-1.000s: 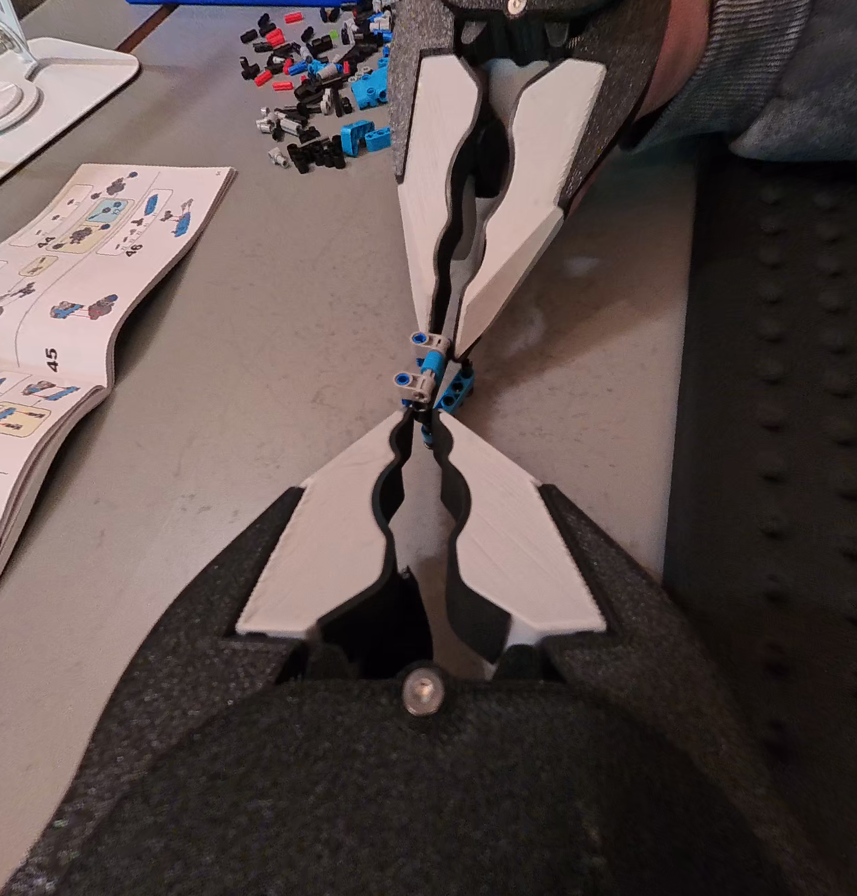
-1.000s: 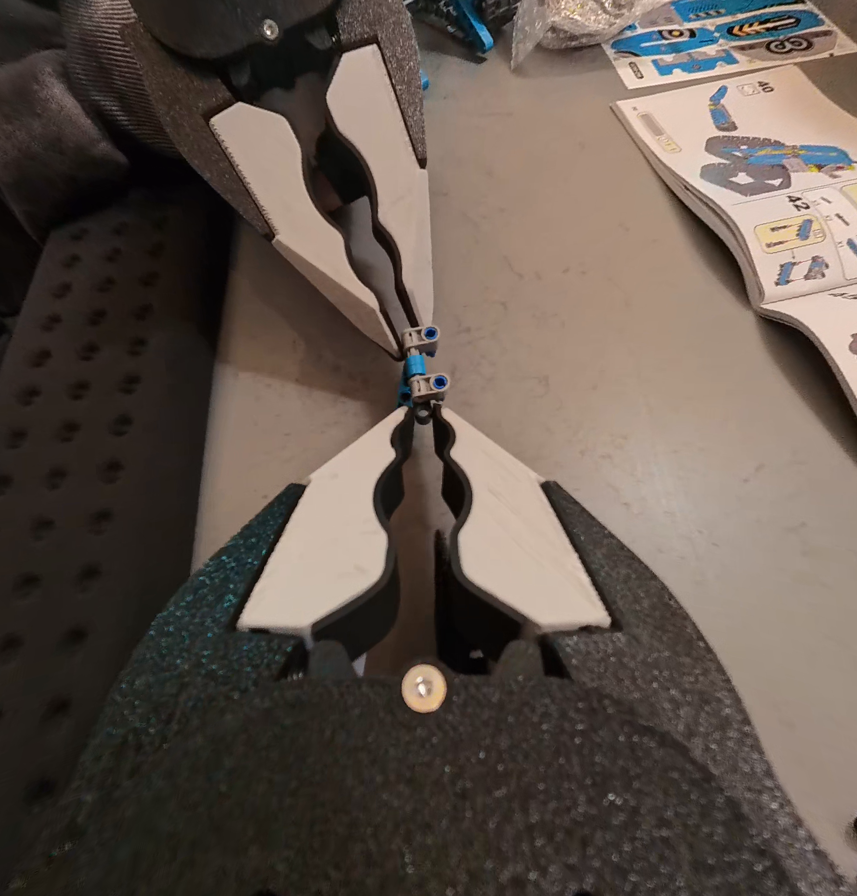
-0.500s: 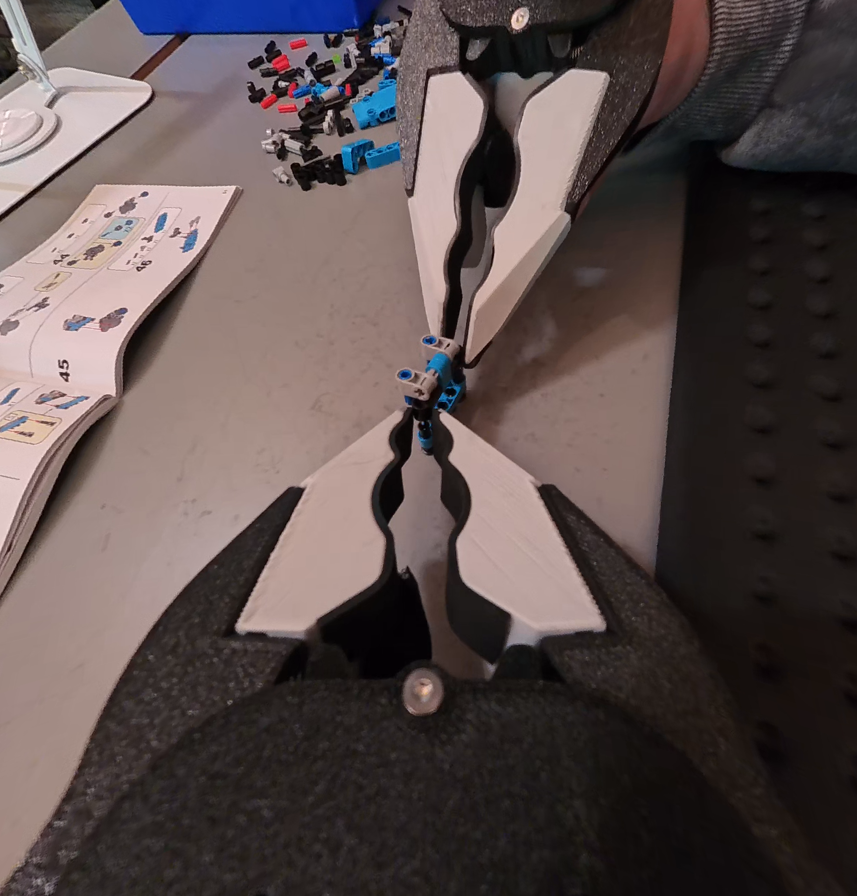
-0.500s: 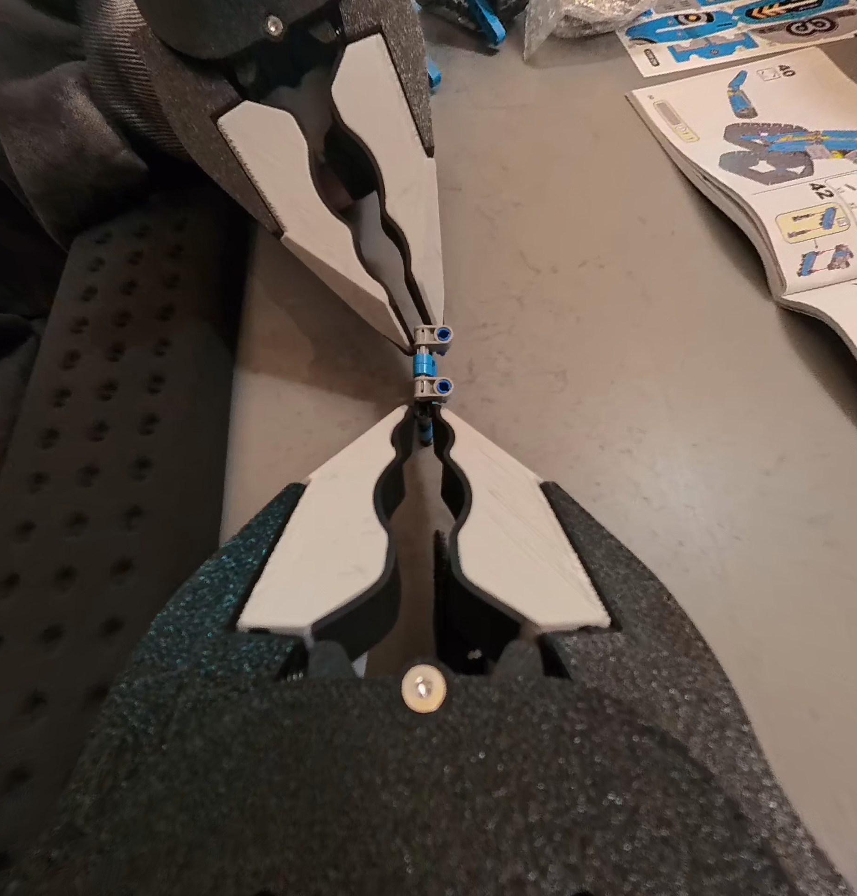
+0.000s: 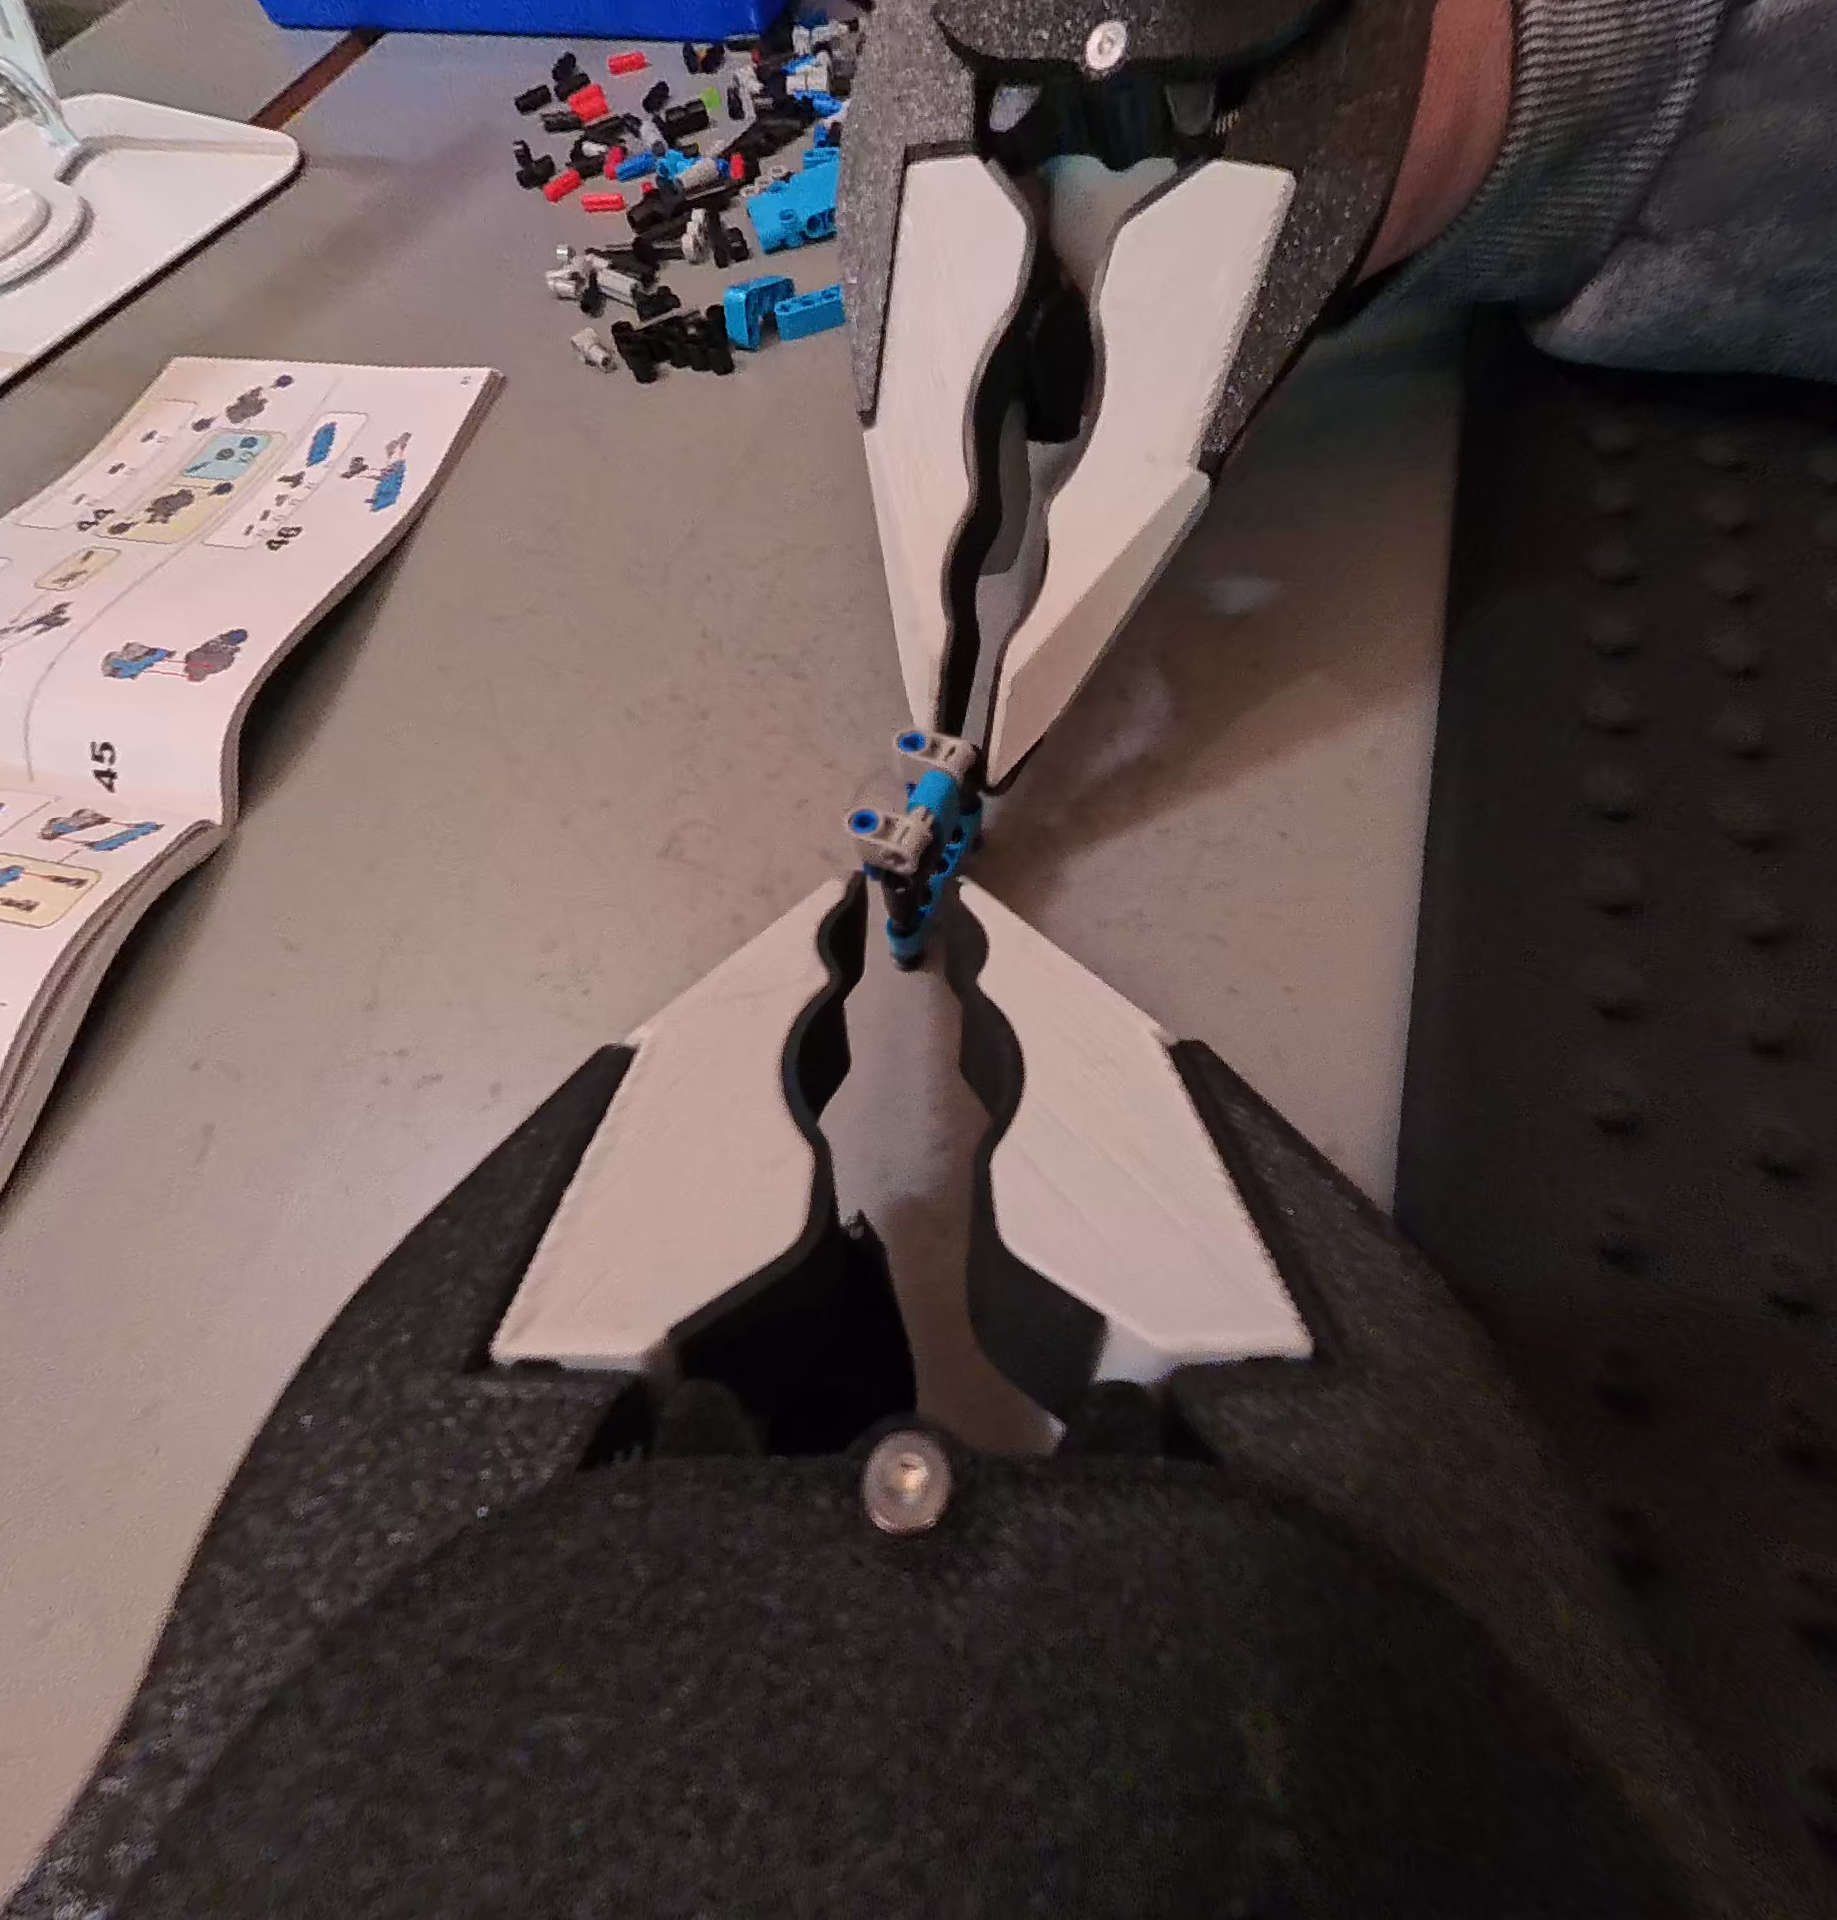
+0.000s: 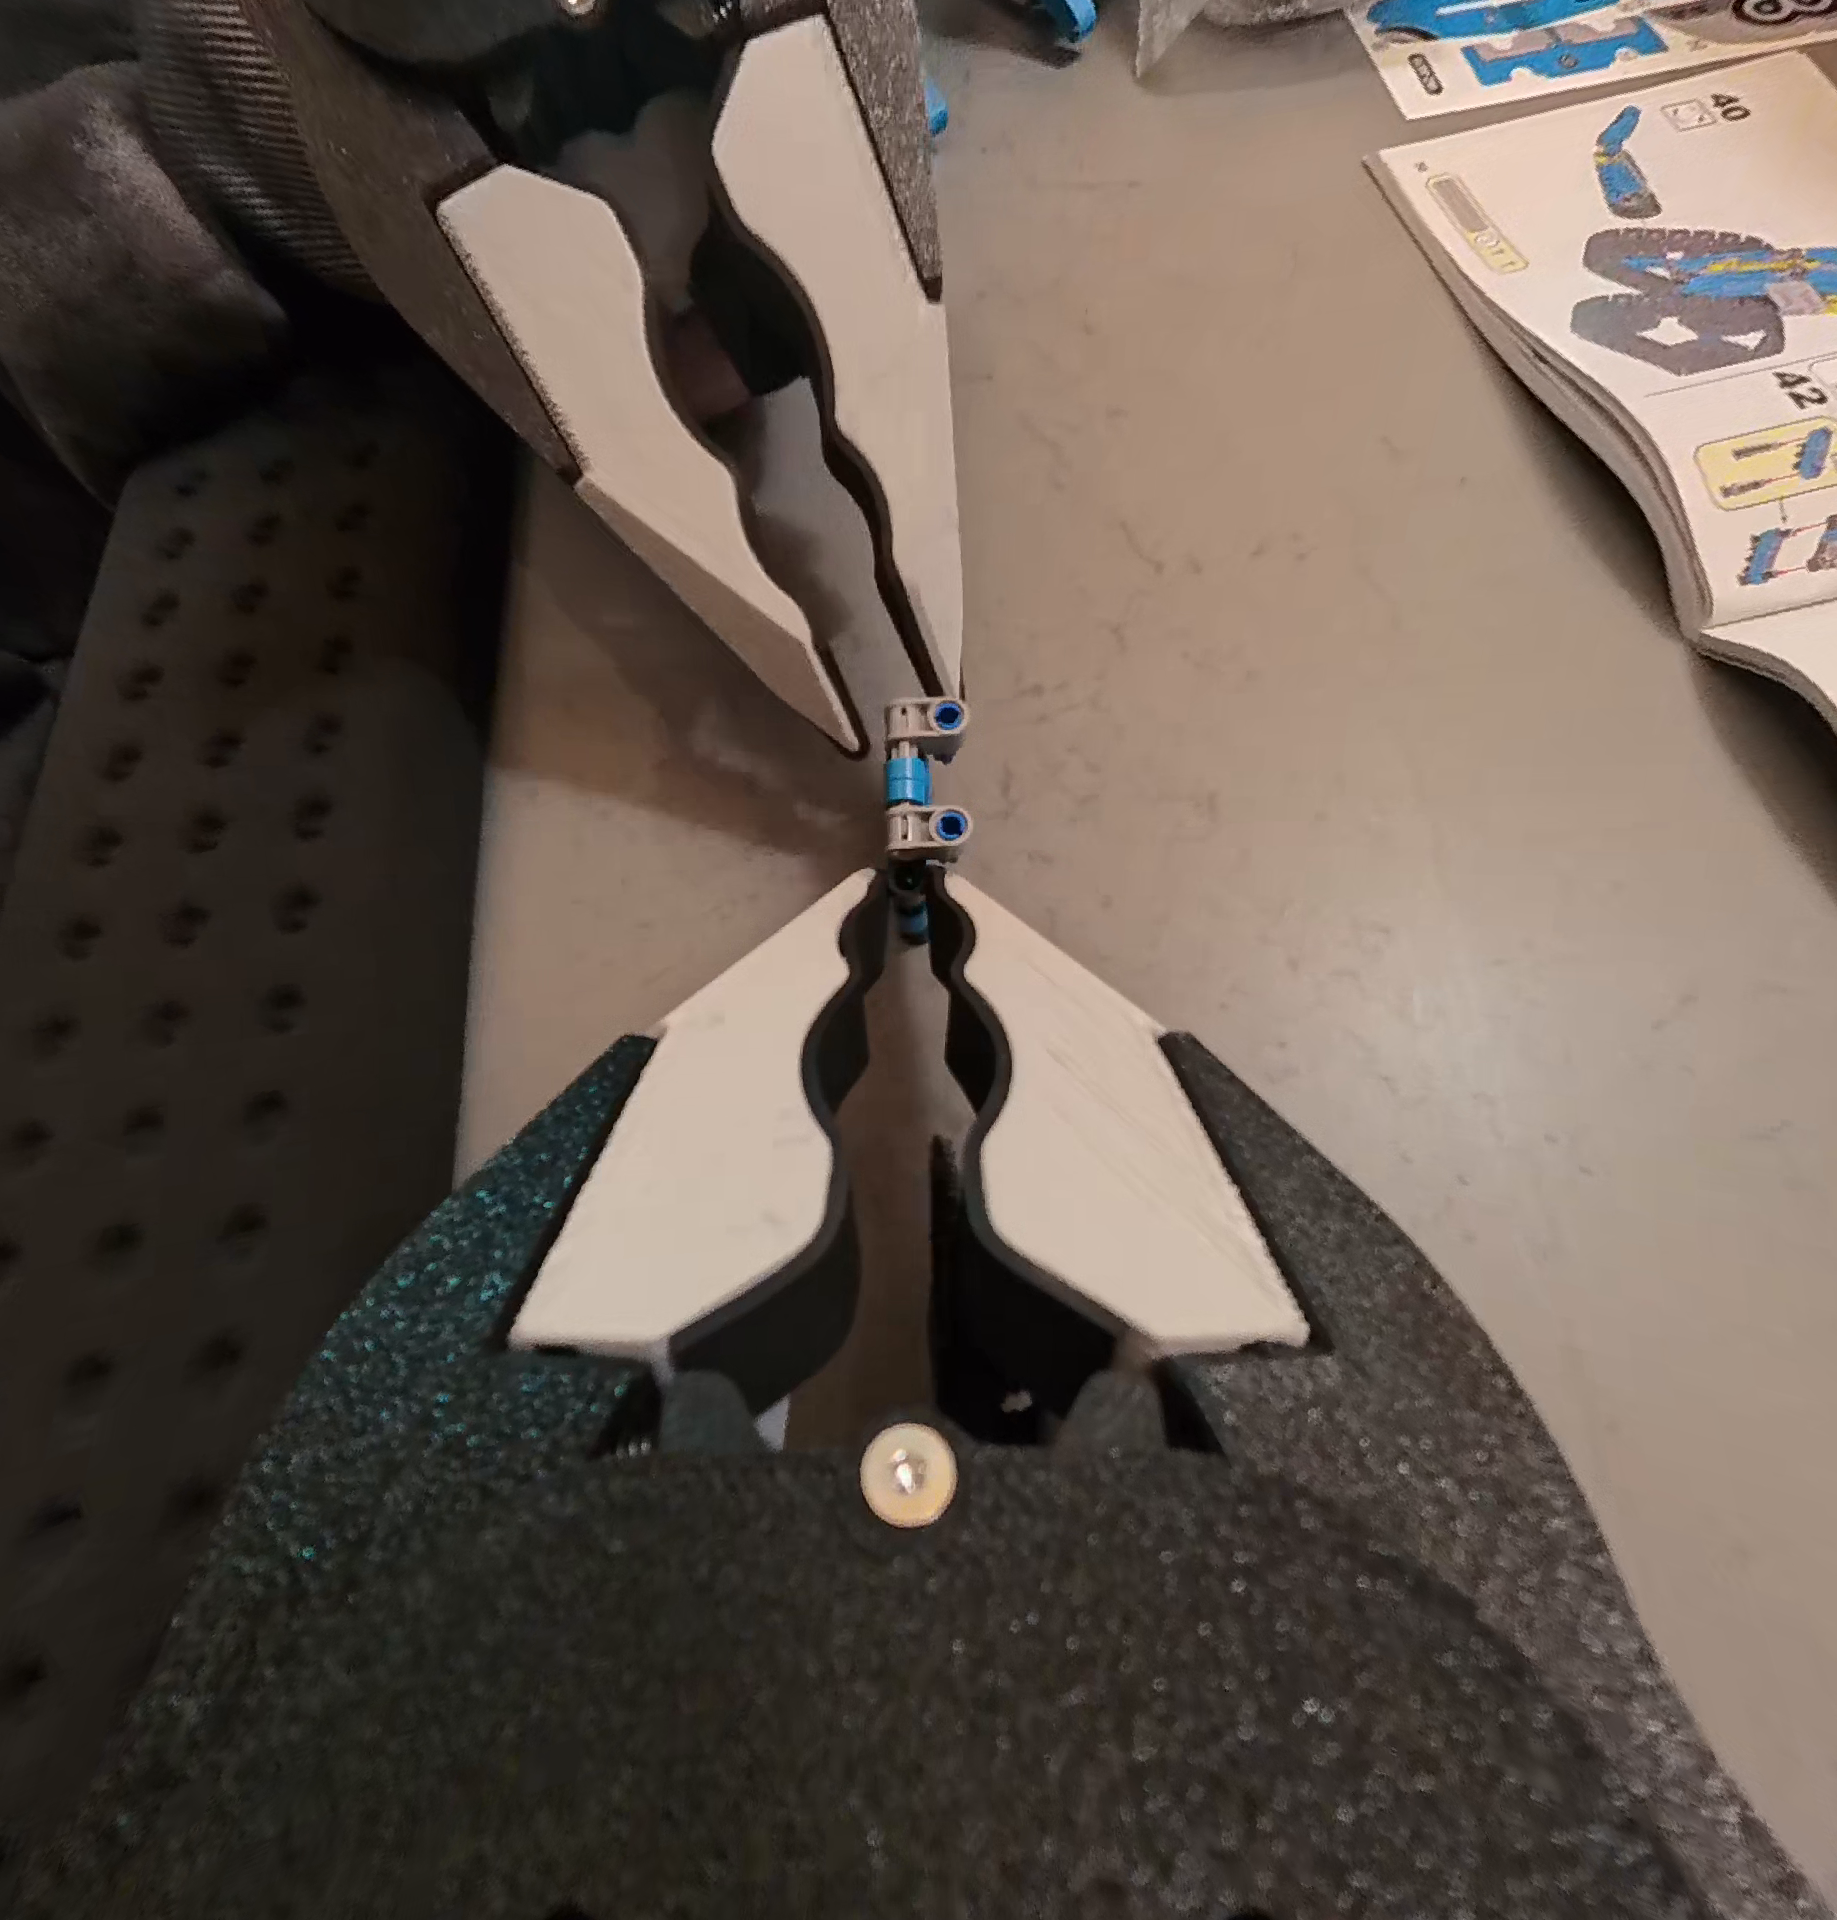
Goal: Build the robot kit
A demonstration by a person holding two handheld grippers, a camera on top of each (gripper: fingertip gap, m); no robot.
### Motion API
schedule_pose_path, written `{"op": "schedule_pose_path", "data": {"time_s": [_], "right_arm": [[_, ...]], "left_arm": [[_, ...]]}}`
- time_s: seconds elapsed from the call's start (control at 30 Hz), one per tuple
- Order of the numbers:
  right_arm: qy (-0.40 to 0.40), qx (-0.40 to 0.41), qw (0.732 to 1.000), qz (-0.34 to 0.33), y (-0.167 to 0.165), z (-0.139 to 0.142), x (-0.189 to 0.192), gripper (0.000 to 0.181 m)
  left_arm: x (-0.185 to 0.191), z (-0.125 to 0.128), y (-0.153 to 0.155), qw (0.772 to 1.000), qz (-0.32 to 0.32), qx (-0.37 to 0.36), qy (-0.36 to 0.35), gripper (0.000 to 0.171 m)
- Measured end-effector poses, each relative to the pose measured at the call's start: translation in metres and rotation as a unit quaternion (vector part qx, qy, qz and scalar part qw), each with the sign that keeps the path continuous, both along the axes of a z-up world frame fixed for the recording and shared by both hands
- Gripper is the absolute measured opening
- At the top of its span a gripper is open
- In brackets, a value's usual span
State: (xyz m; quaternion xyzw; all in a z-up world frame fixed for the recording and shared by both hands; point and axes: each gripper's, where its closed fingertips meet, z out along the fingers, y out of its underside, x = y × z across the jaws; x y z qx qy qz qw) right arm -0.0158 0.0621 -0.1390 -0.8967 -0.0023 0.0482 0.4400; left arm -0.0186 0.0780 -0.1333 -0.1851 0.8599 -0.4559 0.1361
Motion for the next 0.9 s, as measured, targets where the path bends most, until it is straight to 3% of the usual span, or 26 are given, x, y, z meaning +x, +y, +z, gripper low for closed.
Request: {"op": "schedule_pose_path", "data": {"time_s": [0.9], "right_arm": [[-0.019, -0.216, 0.976, -0.007, -0.0013, -0.0032, 0.0006, 0.006]], "left_arm": [[0.0048, -0.0072, 0.0014, 0.997, 0.006, 0.061, -0.036, 0.008]]}}
